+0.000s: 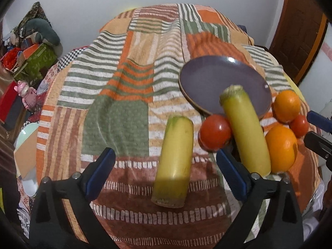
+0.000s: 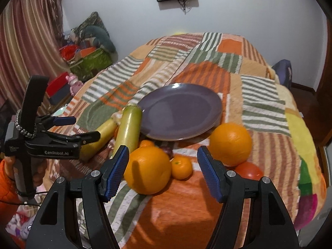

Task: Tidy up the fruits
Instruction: 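Grasp the short yellow-green zucchini with the left tool while the right tool grasps a large orange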

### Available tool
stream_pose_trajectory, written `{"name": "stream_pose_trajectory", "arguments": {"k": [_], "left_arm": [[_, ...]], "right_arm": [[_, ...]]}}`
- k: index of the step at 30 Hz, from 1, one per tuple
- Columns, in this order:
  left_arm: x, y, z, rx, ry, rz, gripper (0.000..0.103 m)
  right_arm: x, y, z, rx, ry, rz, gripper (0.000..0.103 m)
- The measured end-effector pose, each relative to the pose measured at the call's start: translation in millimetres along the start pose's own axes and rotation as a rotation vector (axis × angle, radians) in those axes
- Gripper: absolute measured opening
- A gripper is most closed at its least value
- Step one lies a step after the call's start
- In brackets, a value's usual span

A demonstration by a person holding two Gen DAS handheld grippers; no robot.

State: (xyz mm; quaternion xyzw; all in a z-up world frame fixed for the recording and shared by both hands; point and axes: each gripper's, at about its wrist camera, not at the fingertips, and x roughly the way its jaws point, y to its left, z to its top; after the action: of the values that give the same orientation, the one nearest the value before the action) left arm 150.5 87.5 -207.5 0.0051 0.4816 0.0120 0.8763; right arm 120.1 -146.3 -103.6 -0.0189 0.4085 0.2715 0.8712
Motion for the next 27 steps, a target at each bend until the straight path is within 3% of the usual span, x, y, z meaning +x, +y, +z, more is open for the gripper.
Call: {"name": "stream_pose_trajectory", "arguments": {"k": [13,17,20,26,27], "left_arm": [[23,9,-12,-0.021,0.073,-0.046,0.098],[27,8,-12,-0.013,0.078,-0.059,0.076],[32,7,-10,-0.012,0.085,-0.070,0.068],[38,5,-6,-0.010,0.084,-0.096,0.042],[38,4,-6,-0.008,0.084,-0.101,0.041]], "right_arm": [[32,6,-6,0.000,0.096,0.034,0.065],[40,5,-8,0.011,0.109,0.051,0.065],[42,9,-9,-0.004,0.112,0.061,0.059],[44,11,-9,-0.025,0.112,0.059,0.058],[44,11,-9,-0.022,0.111,0.062,0.058]]}}
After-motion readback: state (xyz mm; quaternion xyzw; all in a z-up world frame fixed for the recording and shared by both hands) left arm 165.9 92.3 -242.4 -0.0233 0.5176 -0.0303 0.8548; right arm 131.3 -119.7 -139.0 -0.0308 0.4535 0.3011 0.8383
